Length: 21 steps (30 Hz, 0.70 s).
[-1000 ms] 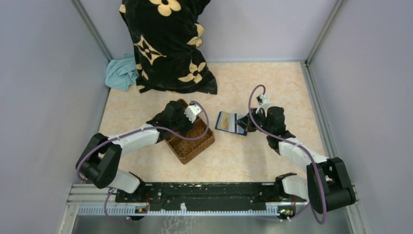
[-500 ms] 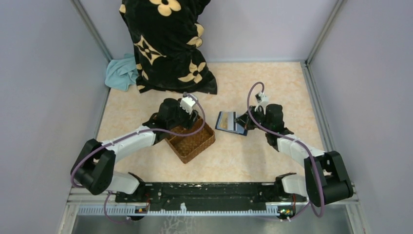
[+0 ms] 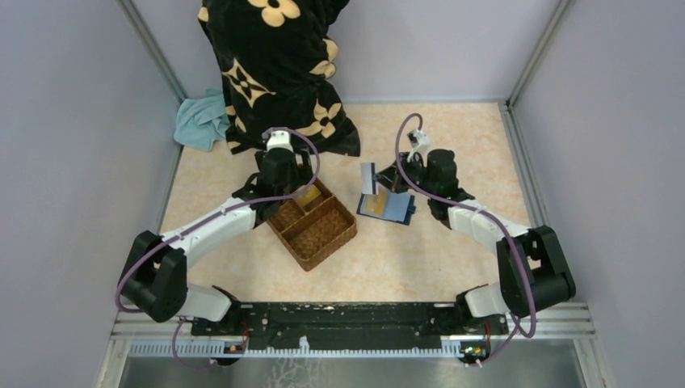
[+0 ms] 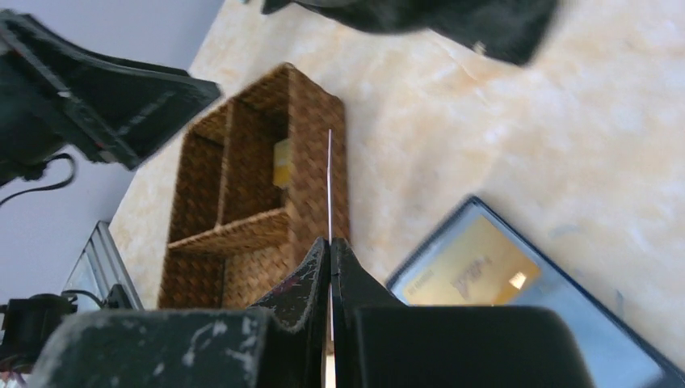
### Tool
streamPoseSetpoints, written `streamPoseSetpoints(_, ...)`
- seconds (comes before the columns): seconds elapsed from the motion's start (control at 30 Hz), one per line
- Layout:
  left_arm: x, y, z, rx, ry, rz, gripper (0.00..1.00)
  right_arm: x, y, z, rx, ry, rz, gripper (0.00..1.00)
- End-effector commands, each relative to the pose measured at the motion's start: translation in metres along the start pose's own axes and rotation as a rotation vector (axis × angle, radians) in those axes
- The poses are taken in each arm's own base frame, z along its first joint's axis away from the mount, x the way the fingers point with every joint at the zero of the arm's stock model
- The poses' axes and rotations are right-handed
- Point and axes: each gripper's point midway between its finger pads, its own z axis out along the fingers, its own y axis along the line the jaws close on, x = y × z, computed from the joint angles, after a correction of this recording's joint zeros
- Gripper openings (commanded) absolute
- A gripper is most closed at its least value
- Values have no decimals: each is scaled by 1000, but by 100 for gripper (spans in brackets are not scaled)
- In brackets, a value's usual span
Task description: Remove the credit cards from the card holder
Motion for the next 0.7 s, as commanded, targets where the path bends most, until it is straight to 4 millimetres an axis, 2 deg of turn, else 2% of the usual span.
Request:
streamPoseSetpoints(0.0, 13, -2, -2, 34, 49, -147, 99, -36, 55, 18, -117, -68, -168, 0)
streamPoseSetpoints(0.17, -6, -33, -20, 267, -28, -142, 99, -36, 85, 17, -258, -55, -144, 0)
streamPoseSetpoints(0.3, -24, -37, -38, 356, -127, -194, 99, -28, 95, 19, -298, -1, -119, 0)
streamPoseSetpoints(0.5, -17, -38, -42, 390, -92, -201, 99, 1, 117, 20, -370, 96, -191, 0)
streamPoseSetpoints(0.67, -27, -49, -63, 515, -162, -196, 100, 21, 142, 1, -542, 151, -201, 0)
